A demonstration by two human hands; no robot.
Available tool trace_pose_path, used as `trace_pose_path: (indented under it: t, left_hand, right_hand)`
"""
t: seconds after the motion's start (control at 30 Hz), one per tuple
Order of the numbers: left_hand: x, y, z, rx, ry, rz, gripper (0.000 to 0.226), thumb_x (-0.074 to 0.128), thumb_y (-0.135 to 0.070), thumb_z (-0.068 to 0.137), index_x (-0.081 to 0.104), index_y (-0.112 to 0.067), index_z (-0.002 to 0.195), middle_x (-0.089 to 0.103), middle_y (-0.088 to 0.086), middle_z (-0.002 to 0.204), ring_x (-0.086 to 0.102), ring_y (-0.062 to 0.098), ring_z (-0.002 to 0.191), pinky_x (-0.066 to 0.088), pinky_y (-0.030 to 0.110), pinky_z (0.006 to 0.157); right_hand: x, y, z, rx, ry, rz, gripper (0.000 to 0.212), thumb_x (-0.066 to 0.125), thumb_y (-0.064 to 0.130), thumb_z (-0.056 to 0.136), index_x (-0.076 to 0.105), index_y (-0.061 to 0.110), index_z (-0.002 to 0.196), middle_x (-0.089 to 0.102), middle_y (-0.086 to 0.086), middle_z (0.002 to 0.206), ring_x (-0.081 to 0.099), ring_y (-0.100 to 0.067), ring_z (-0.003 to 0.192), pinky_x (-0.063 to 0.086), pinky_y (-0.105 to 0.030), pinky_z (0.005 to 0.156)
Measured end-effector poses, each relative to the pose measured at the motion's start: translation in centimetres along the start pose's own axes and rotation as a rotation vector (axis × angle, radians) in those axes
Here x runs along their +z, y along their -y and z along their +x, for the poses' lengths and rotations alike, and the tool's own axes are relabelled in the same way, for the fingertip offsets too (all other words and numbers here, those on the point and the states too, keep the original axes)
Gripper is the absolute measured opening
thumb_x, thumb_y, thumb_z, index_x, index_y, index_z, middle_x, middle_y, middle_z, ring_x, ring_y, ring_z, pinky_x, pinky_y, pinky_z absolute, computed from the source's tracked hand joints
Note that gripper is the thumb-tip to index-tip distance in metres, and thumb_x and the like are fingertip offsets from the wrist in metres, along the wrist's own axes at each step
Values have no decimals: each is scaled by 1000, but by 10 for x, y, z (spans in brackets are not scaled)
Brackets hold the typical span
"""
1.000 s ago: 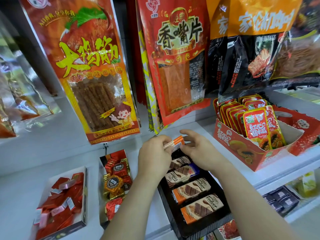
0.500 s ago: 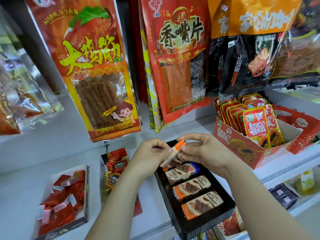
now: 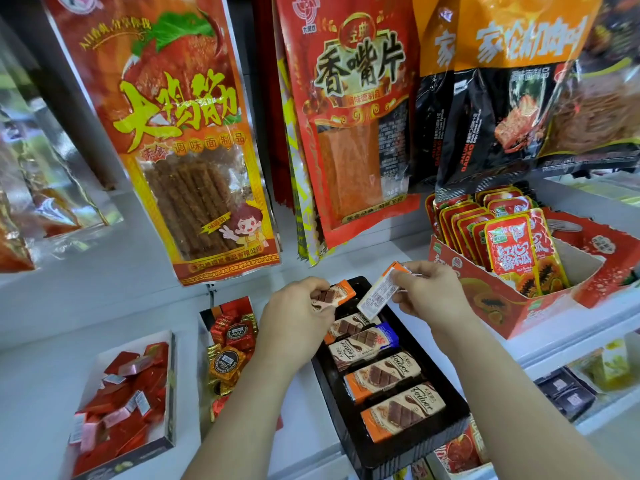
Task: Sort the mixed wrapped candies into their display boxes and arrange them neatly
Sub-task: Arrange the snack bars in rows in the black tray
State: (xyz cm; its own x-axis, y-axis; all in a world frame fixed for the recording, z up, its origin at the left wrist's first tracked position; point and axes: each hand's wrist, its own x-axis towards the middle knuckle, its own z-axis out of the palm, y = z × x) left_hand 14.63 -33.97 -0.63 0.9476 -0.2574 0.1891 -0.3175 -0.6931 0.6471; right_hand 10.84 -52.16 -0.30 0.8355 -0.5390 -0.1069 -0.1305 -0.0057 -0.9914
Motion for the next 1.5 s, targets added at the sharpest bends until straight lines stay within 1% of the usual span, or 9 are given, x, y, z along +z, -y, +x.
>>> trace_pose_path:
  t: [0.1, 0.4, 0.6, 0.9, 1.07, 1.13, 1.27, 1.37, 1.5]
  left_hand:
    - [6, 0, 5, 47, -28, 123, 33, 65, -26, 88, 63, -30, 120, 64, -9, 119, 58, 13, 110, 47, 27, 87]
    - [26, -6, 12, 24, -70, 171, 13, 66, -25, 88, 67, -32, 99, 65, -13, 108, 56, 13, 82, 41, 25, 66]
    - [33, -7, 16, 29, -49, 165, 16, 64, -23, 90, 69, -31, 102, 64, -5, 108, 58, 16, 95, 43, 25, 71]
    - [31, -1, 12, 91, 78, 328, 28, 47, -20, 96, 70, -26, 110, 64, -2, 115, 53, 21, 108, 48, 37, 89]
    - [6, -14, 9, 63, 180, -232, 49, 57, -4, 86, 55, -37, 122, 58, -12, 118, 54, 5, 109, 47, 17, 82]
    - [0, -19, 8, 122, 308, -195, 50, 66, -6, 82, 57, -39, 119, 56, -15, 118, 53, 1, 108, 49, 18, 85]
    - [1, -23, 3, 107, 262, -238, 8, 70, -23, 87, 74, -29, 92, 71, -10, 85, 64, 3, 77, 54, 27, 74]
    - [4, -20, 3, 17, 247, -427, 14, 62, -18, 93, 73, -17, 84, 73, 0, 76, 68, 13, 70, 57, 38, 72]
    - [10, -19, 0, 89, 222, -232, 10, 77, -29, 79, 68, -26, 83, 67, -5, 79, 59, 4, 69, 48, 20, 65]
  right_hand:
    - [-1, -2, 2, -10, -84, 43, 4, 59, 8, 92, 62, 6, 90, 59, -12, 71, 53, -16, 56, 46, -31, 56]
    - [2, -6, 3, -7, -137, 58, 12, 57, 4, 90, 57, 14, 83, 58, -12, 66, 51, -21, 55, 47, -37, 64]
    - [0, -6, 4, -38, -207, 84, 16, 53, 10, 91, 63, 10, 104, 56, -8, 71, 48, -22, 63, 43, -38, 63]
    - [1, 2, -4, -68, -124, 101, 21, 46, 1, 93, 66, 7, 95, 53, -9, 74, 50, -14, 51, 51, -20, 49]
    - [0, 4, -5, -19, -24, 84, 21, 48, 1, 92, 64, 9, 82, 56, -10, 66, 53, -15, 49, 53, -24, 52]
    - [1, 5, -7, 39, 47, 95, 20, 49, 1, 92, 64, 8, 81, 55, -11, 62, 53, -16, 48, 51, -26, 52]
    - [1, 9, -10, 154, 144, 117, 14, 53, 10, 89, 66, 8, 84, 54, -9, 63, 52, -20, 50, 46, -28, 50]
    - [2, 11, -13, 157, 197, 117, 11, 53, 10, 89, 63, 5, 88, 50, -7, 60, 52, -19, 48, 43, -26, 48]
    - [3, 12, -17, 110, 210, 77, 14, 51, 6, 91, 63, 5, 84, 54, -7, 60, 60, -19, 50, 49, -25, 48]
